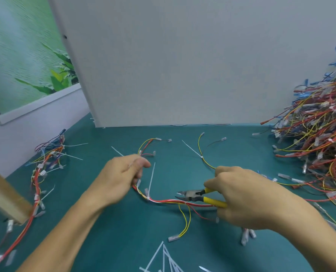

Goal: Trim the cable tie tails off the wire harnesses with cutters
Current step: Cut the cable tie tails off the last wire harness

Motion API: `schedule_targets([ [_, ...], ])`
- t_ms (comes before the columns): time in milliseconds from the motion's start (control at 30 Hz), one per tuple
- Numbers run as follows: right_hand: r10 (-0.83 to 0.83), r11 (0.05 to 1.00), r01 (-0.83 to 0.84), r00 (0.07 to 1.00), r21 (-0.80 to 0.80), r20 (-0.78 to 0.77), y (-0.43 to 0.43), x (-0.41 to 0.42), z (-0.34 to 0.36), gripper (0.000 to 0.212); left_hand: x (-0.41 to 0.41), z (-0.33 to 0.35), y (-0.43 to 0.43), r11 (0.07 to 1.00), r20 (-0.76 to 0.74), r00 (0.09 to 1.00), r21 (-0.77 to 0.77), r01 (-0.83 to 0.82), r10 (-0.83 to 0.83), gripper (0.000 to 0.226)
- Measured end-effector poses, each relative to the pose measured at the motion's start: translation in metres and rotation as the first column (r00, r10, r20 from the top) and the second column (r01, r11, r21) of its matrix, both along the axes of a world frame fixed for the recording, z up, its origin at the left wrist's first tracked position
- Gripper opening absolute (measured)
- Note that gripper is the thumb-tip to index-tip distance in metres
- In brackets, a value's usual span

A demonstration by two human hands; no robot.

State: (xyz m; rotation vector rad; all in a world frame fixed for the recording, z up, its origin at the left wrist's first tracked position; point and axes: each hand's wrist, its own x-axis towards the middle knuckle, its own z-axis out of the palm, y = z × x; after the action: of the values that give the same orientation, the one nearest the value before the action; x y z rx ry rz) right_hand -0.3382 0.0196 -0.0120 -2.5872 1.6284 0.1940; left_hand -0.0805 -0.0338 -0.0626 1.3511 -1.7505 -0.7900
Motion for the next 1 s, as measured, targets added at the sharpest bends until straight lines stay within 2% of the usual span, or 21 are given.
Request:
schedule_targets([
  [133, 0.033, 0.998, -0.033, 0.999, -0.055, -0.007, 0.003, 0.017, 0.012, 0.02, 0.002, -0.019, 0.009, 0.99, 0.24, 0.962, -0.025, 0.136, -0.126, 0.024],
  [200, 0.041, 0.997, -0.042, 0.999, -0.07, -0.015, 0.005, 0.023, 0.015, 0.022, 0.007, -0.026, 0.01, 0.98, 0.309, 0.932, 0.004, 0.2, -0.191, 0.023],
  [300, 0.042, 0.996, -0.045, 0.998, -0.078, -0.038, 0.008, 0.03, 0.012, 0.018, 0.009, -0.028, 0.01, 0.965, 0.292, 0.922, 0.022, 0.26, -0.255, 0.021],
  [400, 0.027, 0.998, -0.031, 0.997, -0.059, -0.068, 0.008, 0.036, 0.004, 0.026, 0.005, -0.029, 0.011, 0.96, 0.275, 0.921, 0.017, 0.28, -0.274, 0.024],
  [533, 0.015, 0.997, -0.019, 0.999, -0.075, -0.05, 0.004, 0.041, -0.009, 0.019, 0.003, -0.03, 0.01, 0.957, 0.295, 0.912, 0.033, 0.288, -0.285, 0.022],
  [767, 0.012, 0.991, -0.014, 1.0, -0.132, -0.018, -0.007, 0.046, -0.028, 0.022, 0.003, -0.029, 0.007, 0.952, 0.272, 0.913, 0.038, 0.305, -0.303, 0.02],
  [1000, 0.007, 0.996, -0.008, 1.0, -0.094, -0.01, -0.009, 0.052, -0.033, 0.007, 0.003, -0.029, 0.006, 0.948, 0.297, 0.901, 0.045, 0.317, -0.315, 0.022],
])
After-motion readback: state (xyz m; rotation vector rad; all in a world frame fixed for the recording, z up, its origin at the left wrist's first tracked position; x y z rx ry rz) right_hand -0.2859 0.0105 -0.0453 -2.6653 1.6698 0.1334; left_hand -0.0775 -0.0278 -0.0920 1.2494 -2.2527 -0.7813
